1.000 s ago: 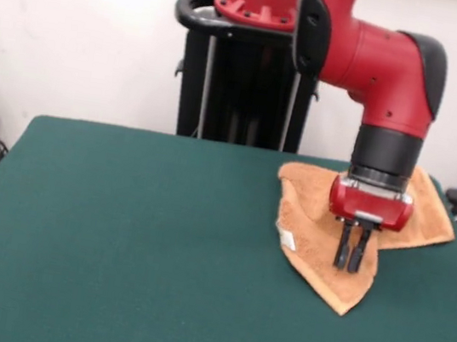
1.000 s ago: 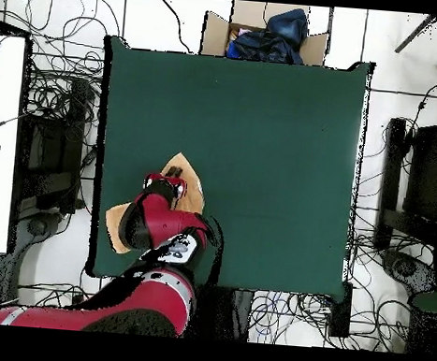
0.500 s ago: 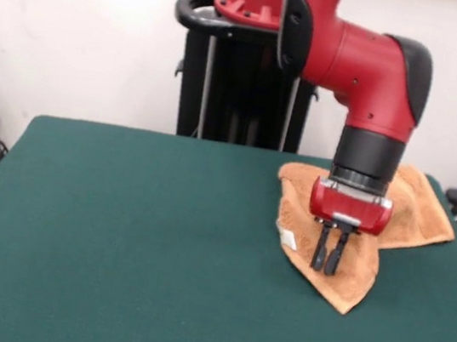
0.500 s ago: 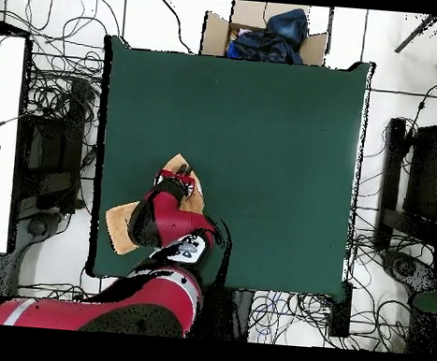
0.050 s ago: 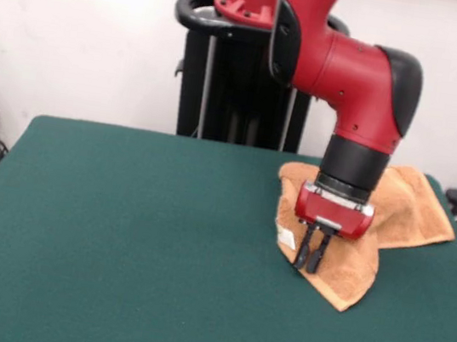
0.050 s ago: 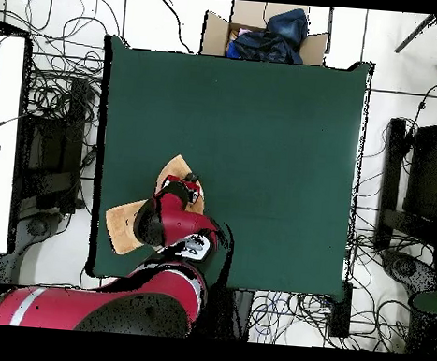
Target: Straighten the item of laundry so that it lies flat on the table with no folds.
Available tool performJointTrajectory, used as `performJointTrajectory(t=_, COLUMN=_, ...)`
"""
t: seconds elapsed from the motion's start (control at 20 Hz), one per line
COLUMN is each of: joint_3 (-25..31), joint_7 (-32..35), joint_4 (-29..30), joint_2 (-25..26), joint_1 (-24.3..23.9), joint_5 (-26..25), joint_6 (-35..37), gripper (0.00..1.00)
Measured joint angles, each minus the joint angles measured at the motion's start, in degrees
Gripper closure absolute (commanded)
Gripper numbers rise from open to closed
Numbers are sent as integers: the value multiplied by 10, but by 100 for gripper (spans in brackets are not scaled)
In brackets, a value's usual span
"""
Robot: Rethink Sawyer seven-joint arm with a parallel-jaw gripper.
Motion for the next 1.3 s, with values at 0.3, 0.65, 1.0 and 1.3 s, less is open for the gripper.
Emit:
performJointTrajectory(t=0.3, joint_3=-1, joint_7=0, joint_4=7, joint_2=-42, joint_1=0, joint_5=0, joint_6=109, gripper=100)
performJointTrajectory(t=0.65, joint_3=-5, joint_7=0, joint_4=29, joint_2=-104, joint_1=4, joint_5=0, joint_6=163, gripper=100)
performJointTrajectory(t=1.0, joint_3=4, joint_7=0, joint_4=52, joint_2=-139, joint_1=-5, joint_5=0, joint_6=164, gripper=100)
performJointTrajectory(t=1.3, joint_3=36, joint_7=0, joint_4=63, joint_2=-111, joint_1=-35, joint_5=0, joint_6=144, gripper=100)
